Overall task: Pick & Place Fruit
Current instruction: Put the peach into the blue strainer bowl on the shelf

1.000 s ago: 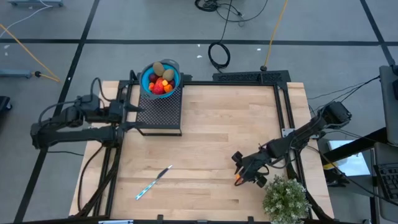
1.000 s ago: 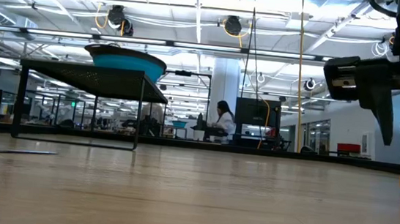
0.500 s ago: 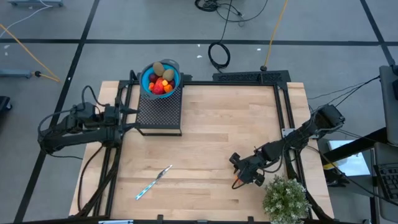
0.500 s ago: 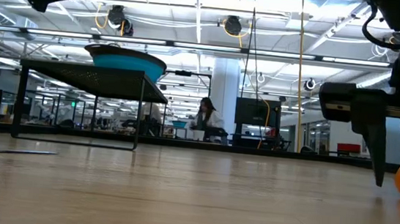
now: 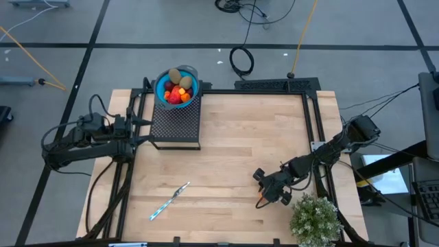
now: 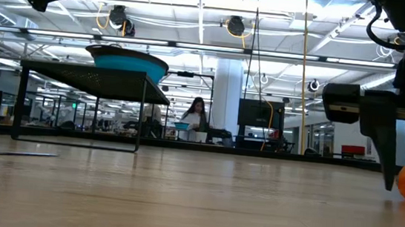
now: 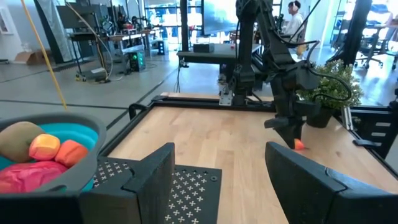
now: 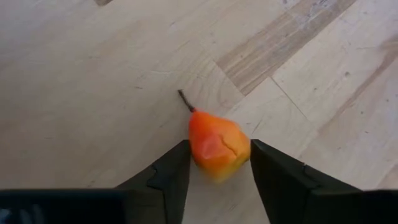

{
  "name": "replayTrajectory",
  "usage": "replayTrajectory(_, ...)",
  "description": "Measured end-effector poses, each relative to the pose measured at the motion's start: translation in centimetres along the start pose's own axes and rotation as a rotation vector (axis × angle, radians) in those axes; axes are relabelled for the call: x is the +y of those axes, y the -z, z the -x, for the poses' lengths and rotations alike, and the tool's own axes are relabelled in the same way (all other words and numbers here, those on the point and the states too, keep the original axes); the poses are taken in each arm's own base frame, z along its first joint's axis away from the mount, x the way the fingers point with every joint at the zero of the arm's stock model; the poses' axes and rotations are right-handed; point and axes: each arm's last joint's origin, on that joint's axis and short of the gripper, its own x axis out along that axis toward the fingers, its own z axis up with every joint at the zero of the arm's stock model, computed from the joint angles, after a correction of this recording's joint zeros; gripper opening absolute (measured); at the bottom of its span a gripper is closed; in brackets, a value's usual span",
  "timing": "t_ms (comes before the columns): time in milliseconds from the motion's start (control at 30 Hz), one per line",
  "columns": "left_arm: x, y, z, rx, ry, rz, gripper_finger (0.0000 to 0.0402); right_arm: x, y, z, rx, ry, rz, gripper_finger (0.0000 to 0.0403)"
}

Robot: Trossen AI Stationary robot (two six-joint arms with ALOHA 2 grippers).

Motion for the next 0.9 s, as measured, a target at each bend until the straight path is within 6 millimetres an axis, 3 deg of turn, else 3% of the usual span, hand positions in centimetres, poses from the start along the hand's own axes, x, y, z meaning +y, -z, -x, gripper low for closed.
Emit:
replayTrajectory(267,0.0,0.0,-0.1,0.003,0.0,0.012,0.025,-0.4,-0.9,0.0,-0.095,0.042,-0.04,0.0107)
replayTrajectory(533,-0.1,-0.1,-0.8,0.019,0.055,0.032,0.025,-2.3,-2.8,0.7,-0.328,0.168,-0.108,0.0114)
replayTrajectory(900,0.0,0.4,-3.0,0.151,0.074,-0.003,0.025,-5.6,-4.9,3.2,-0.727,0.315,-0.221,0.0113)
